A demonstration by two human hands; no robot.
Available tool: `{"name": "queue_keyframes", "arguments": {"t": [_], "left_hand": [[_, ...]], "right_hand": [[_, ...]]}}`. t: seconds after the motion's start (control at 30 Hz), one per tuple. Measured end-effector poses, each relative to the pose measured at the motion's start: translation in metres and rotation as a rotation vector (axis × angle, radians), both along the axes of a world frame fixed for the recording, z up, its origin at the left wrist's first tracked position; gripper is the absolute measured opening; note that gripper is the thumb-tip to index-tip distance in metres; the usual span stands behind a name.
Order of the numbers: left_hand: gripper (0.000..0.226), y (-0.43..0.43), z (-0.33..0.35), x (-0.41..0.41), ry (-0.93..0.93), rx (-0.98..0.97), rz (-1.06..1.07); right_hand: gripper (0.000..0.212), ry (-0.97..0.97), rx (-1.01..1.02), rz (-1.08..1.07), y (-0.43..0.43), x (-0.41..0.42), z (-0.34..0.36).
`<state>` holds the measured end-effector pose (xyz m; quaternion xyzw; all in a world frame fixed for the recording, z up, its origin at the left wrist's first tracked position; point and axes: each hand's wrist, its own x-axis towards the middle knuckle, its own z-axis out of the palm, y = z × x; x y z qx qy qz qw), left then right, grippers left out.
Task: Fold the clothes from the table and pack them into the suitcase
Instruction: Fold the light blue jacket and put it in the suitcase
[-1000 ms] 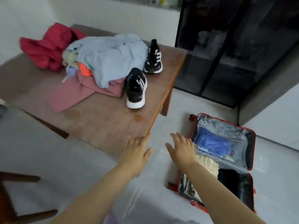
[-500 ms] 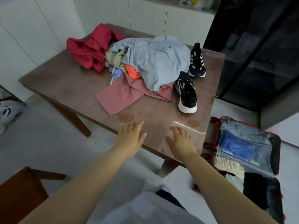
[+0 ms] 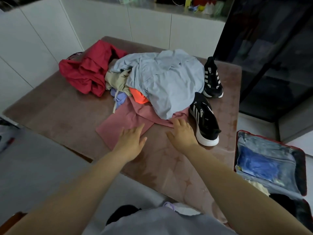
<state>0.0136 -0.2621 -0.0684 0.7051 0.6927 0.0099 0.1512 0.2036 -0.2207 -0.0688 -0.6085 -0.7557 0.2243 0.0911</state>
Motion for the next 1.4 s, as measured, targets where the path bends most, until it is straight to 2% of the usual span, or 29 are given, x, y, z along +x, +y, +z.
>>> {"name": "queue_keyframes", "arguments": {"t": [0.13, 0.27, 0.33, 0.47, 0.53, 0.63, 0.73, 0.83, 0.9, 1.0, 1.1, 1.17, 1.23, 1.3, 1.4], "left_hand": [[0.059, 0.031, 0.007, -0.028, -0.033, 0.014, -0.006], [0.06, 0.074, 0.014, -0.057, -0.061, 0.04, -0.065], [0.061, 0.098, 0.017, -0.071, -0.062, 0.077, -0.107], [0.062, 0.139, 0.025, -0.092, -0.057, 0.123, -0.195], [0.063, 0.159, 0.027, -0.102, -0.055, 0.136, -0.261], [0.066, 0.188, 0.03, -0.109, -0.068, 0.111, -0.339], [0.074, 0.215, 0.036, -0.111, -0.016, 0.156, -0.372], [0.085, 0.241, 0.04, -0.111, 0.057, 0.216, -0.416], [0.091, 0.256, 0.041, -0.111, 0.071, 0.199, -0.429], [0.098, 0.27, 0.042, -0.108, 0.074, 0.168, -0.488], [0.089, 0.274, 0.042, -0.098, 0.081, 0.154, -0.58], [0.069, 0.271, 0.041, -0.089, 0.101, 0.158, -0.643], [0.041, 0.265, 0.042, -0.081, 0.058, 0.181, -0.667], [0.025, 0.259, 0.044, -0.073, -0.071, 0.217, -0.643], [0.018, 0.245, 0.063, -0.056, -0.333, 0.222, -0.64]], "right_hand": [[0.065, -0.014, 0.085, -0.01, 0.045, -0.022, 0.014], [0.076, -0.115, 0.075, -0.063, 0.082, -0.039, 0.014], [0.072, -0.14, 0.066, -0.119, 0.095, -0.047, 0.013], [0.048, -0.196, 0.22, -0.291, 0.11, -0.054, 0.009], [0.039, -0.141, 0.27, -0.369, 0.113, -0.059, 0.01], [0.028, 0.055, 0.293, -0.362, 0.11, -0.072, 0.022], [0.023, 0.284, 0.149, -0.334, 0.088, -0.075, 0.041], [0.025, 0.476, -0.06, -0.429, 0.052, -0.05, 0.058], [0.023, 0.485, -0.096, -0.557, 0.025, -0.023, 0.064], [0.021, 0.356, -0.013, -0.773, -0.006, 0.015, 0.062], [0.017, 0.273, 0.128, -1.012, -0.021, 0.046, 0.06], [0.016, 0.188, 0.227, -1.139, -0.017, 0.059, 0.06], [0.025, 0.056, 0.234, -1.199, -0.002, 0.054, 0.063], [0.035, 0.015, 0.249, -1.063, 0.02, 0.027, 0.066], [0.052, -0.024, 0.256, -0.548, 0.053, -0.039, 0.07]]}}
